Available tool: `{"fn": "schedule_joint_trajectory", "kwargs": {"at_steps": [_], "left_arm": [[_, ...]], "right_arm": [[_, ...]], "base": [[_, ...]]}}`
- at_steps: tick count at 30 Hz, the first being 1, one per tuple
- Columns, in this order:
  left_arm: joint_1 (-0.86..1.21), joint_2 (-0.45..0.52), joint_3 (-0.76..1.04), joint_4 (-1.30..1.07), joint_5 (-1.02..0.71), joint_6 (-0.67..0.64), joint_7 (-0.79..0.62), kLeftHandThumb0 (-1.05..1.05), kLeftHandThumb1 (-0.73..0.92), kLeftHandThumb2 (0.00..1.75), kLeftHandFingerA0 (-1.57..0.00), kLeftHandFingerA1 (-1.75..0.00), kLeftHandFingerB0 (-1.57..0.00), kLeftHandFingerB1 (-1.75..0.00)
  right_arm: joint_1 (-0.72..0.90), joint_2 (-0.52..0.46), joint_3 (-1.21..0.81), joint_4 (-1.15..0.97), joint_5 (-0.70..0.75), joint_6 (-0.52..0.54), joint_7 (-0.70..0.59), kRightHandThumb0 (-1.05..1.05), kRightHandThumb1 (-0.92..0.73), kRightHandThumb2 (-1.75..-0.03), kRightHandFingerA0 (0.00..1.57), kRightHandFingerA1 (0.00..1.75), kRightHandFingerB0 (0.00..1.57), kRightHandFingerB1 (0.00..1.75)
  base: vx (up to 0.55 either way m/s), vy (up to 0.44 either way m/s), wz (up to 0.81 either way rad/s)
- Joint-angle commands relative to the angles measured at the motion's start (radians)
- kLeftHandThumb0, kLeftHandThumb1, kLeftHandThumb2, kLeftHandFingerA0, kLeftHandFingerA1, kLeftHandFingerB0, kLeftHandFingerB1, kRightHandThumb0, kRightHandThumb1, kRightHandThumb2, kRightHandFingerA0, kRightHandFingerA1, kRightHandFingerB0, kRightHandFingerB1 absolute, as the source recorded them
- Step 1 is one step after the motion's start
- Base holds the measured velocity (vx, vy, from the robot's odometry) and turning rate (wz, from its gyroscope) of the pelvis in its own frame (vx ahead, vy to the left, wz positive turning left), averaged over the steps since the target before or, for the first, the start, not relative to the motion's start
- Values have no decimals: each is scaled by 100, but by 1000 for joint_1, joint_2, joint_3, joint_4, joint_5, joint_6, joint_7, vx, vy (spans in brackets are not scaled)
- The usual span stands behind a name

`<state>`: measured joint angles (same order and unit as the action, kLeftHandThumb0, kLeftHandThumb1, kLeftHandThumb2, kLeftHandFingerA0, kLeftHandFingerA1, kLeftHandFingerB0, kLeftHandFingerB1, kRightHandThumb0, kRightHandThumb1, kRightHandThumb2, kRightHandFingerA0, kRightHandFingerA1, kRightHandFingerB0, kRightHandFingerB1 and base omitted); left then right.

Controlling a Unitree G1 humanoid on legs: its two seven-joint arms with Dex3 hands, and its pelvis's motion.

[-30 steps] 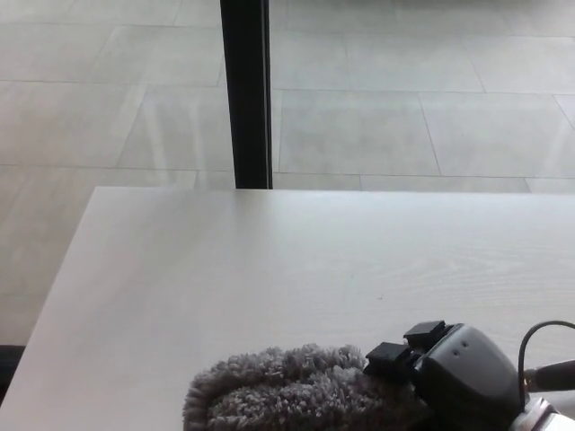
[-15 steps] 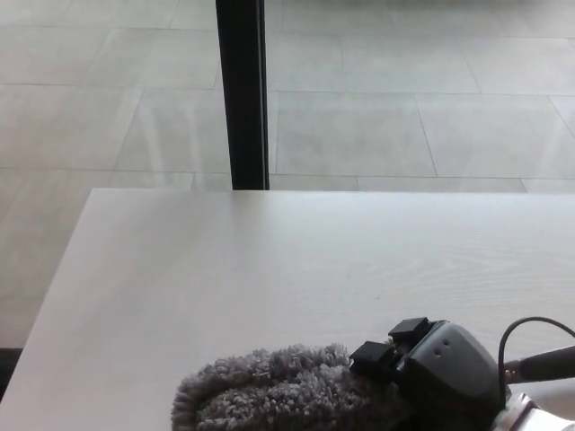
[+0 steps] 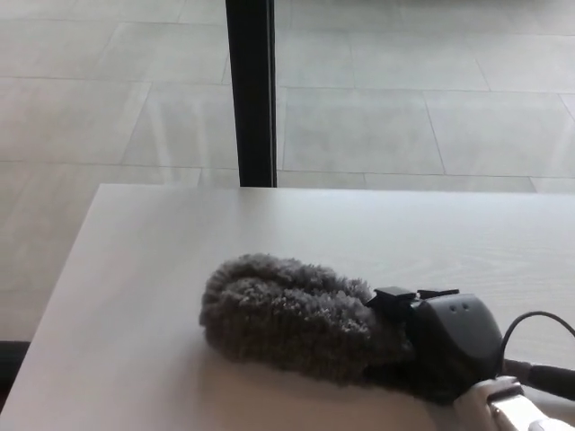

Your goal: The robot uses its right hand to pick up the duster kept in the middle of the desk and use it to wipe the desk by swiping its surface twice

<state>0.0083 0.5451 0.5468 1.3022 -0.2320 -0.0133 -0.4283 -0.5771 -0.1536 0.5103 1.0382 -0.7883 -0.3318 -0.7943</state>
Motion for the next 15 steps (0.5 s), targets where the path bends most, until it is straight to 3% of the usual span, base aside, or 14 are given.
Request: {"fn": "schedule_joint_trajectory", "kwargs": {"at_steps": [1, 4, 9, 12, 15], "left_arm": [[14, -1, 18, -14, -43, 16, -44, -45, 90, 66, -43, -53, -42, -42], [21, 0, 18, -11, -43, 12, -50, -46, 90, 66, -43, -52, -41, -42], [24, 7, 28, -17, -52, 17, -50, -47, 92, 67, -44, -53, -42, -42], [32, 10, 24, -21, -50, 13, -58, -46, 92, 68, -44, -53, -42, -42], [36, 12, 20, -19, -48, 14, -65, -44, 90, 67, -41, -52, -38, -41]], "right_arm": [[24, -38, -207, 112, 206, 199, 119, -25, -57, -57, 95, 153, 80, 61], [22, -112, -250, 121, 194, 222, 139, -25, -50, -58, 91, 159, 81, 61], [25, -230, -263, 158, 166, 210, 196, -26, -52, -58, 94, 144, 82, 59], [51, -292, -281, 178, 164, 235, 169, -27, -49, -57, 93, 151, 85, 57], [69, -328, -323, 203, 206, 325, 237, -29, -55, -58, 81, 158, 82, 55]], "base": [[0, 0, 0], [0, 0, 0], [0, 0, 0], [0, 0, 0], [0, 0, 0]]}}
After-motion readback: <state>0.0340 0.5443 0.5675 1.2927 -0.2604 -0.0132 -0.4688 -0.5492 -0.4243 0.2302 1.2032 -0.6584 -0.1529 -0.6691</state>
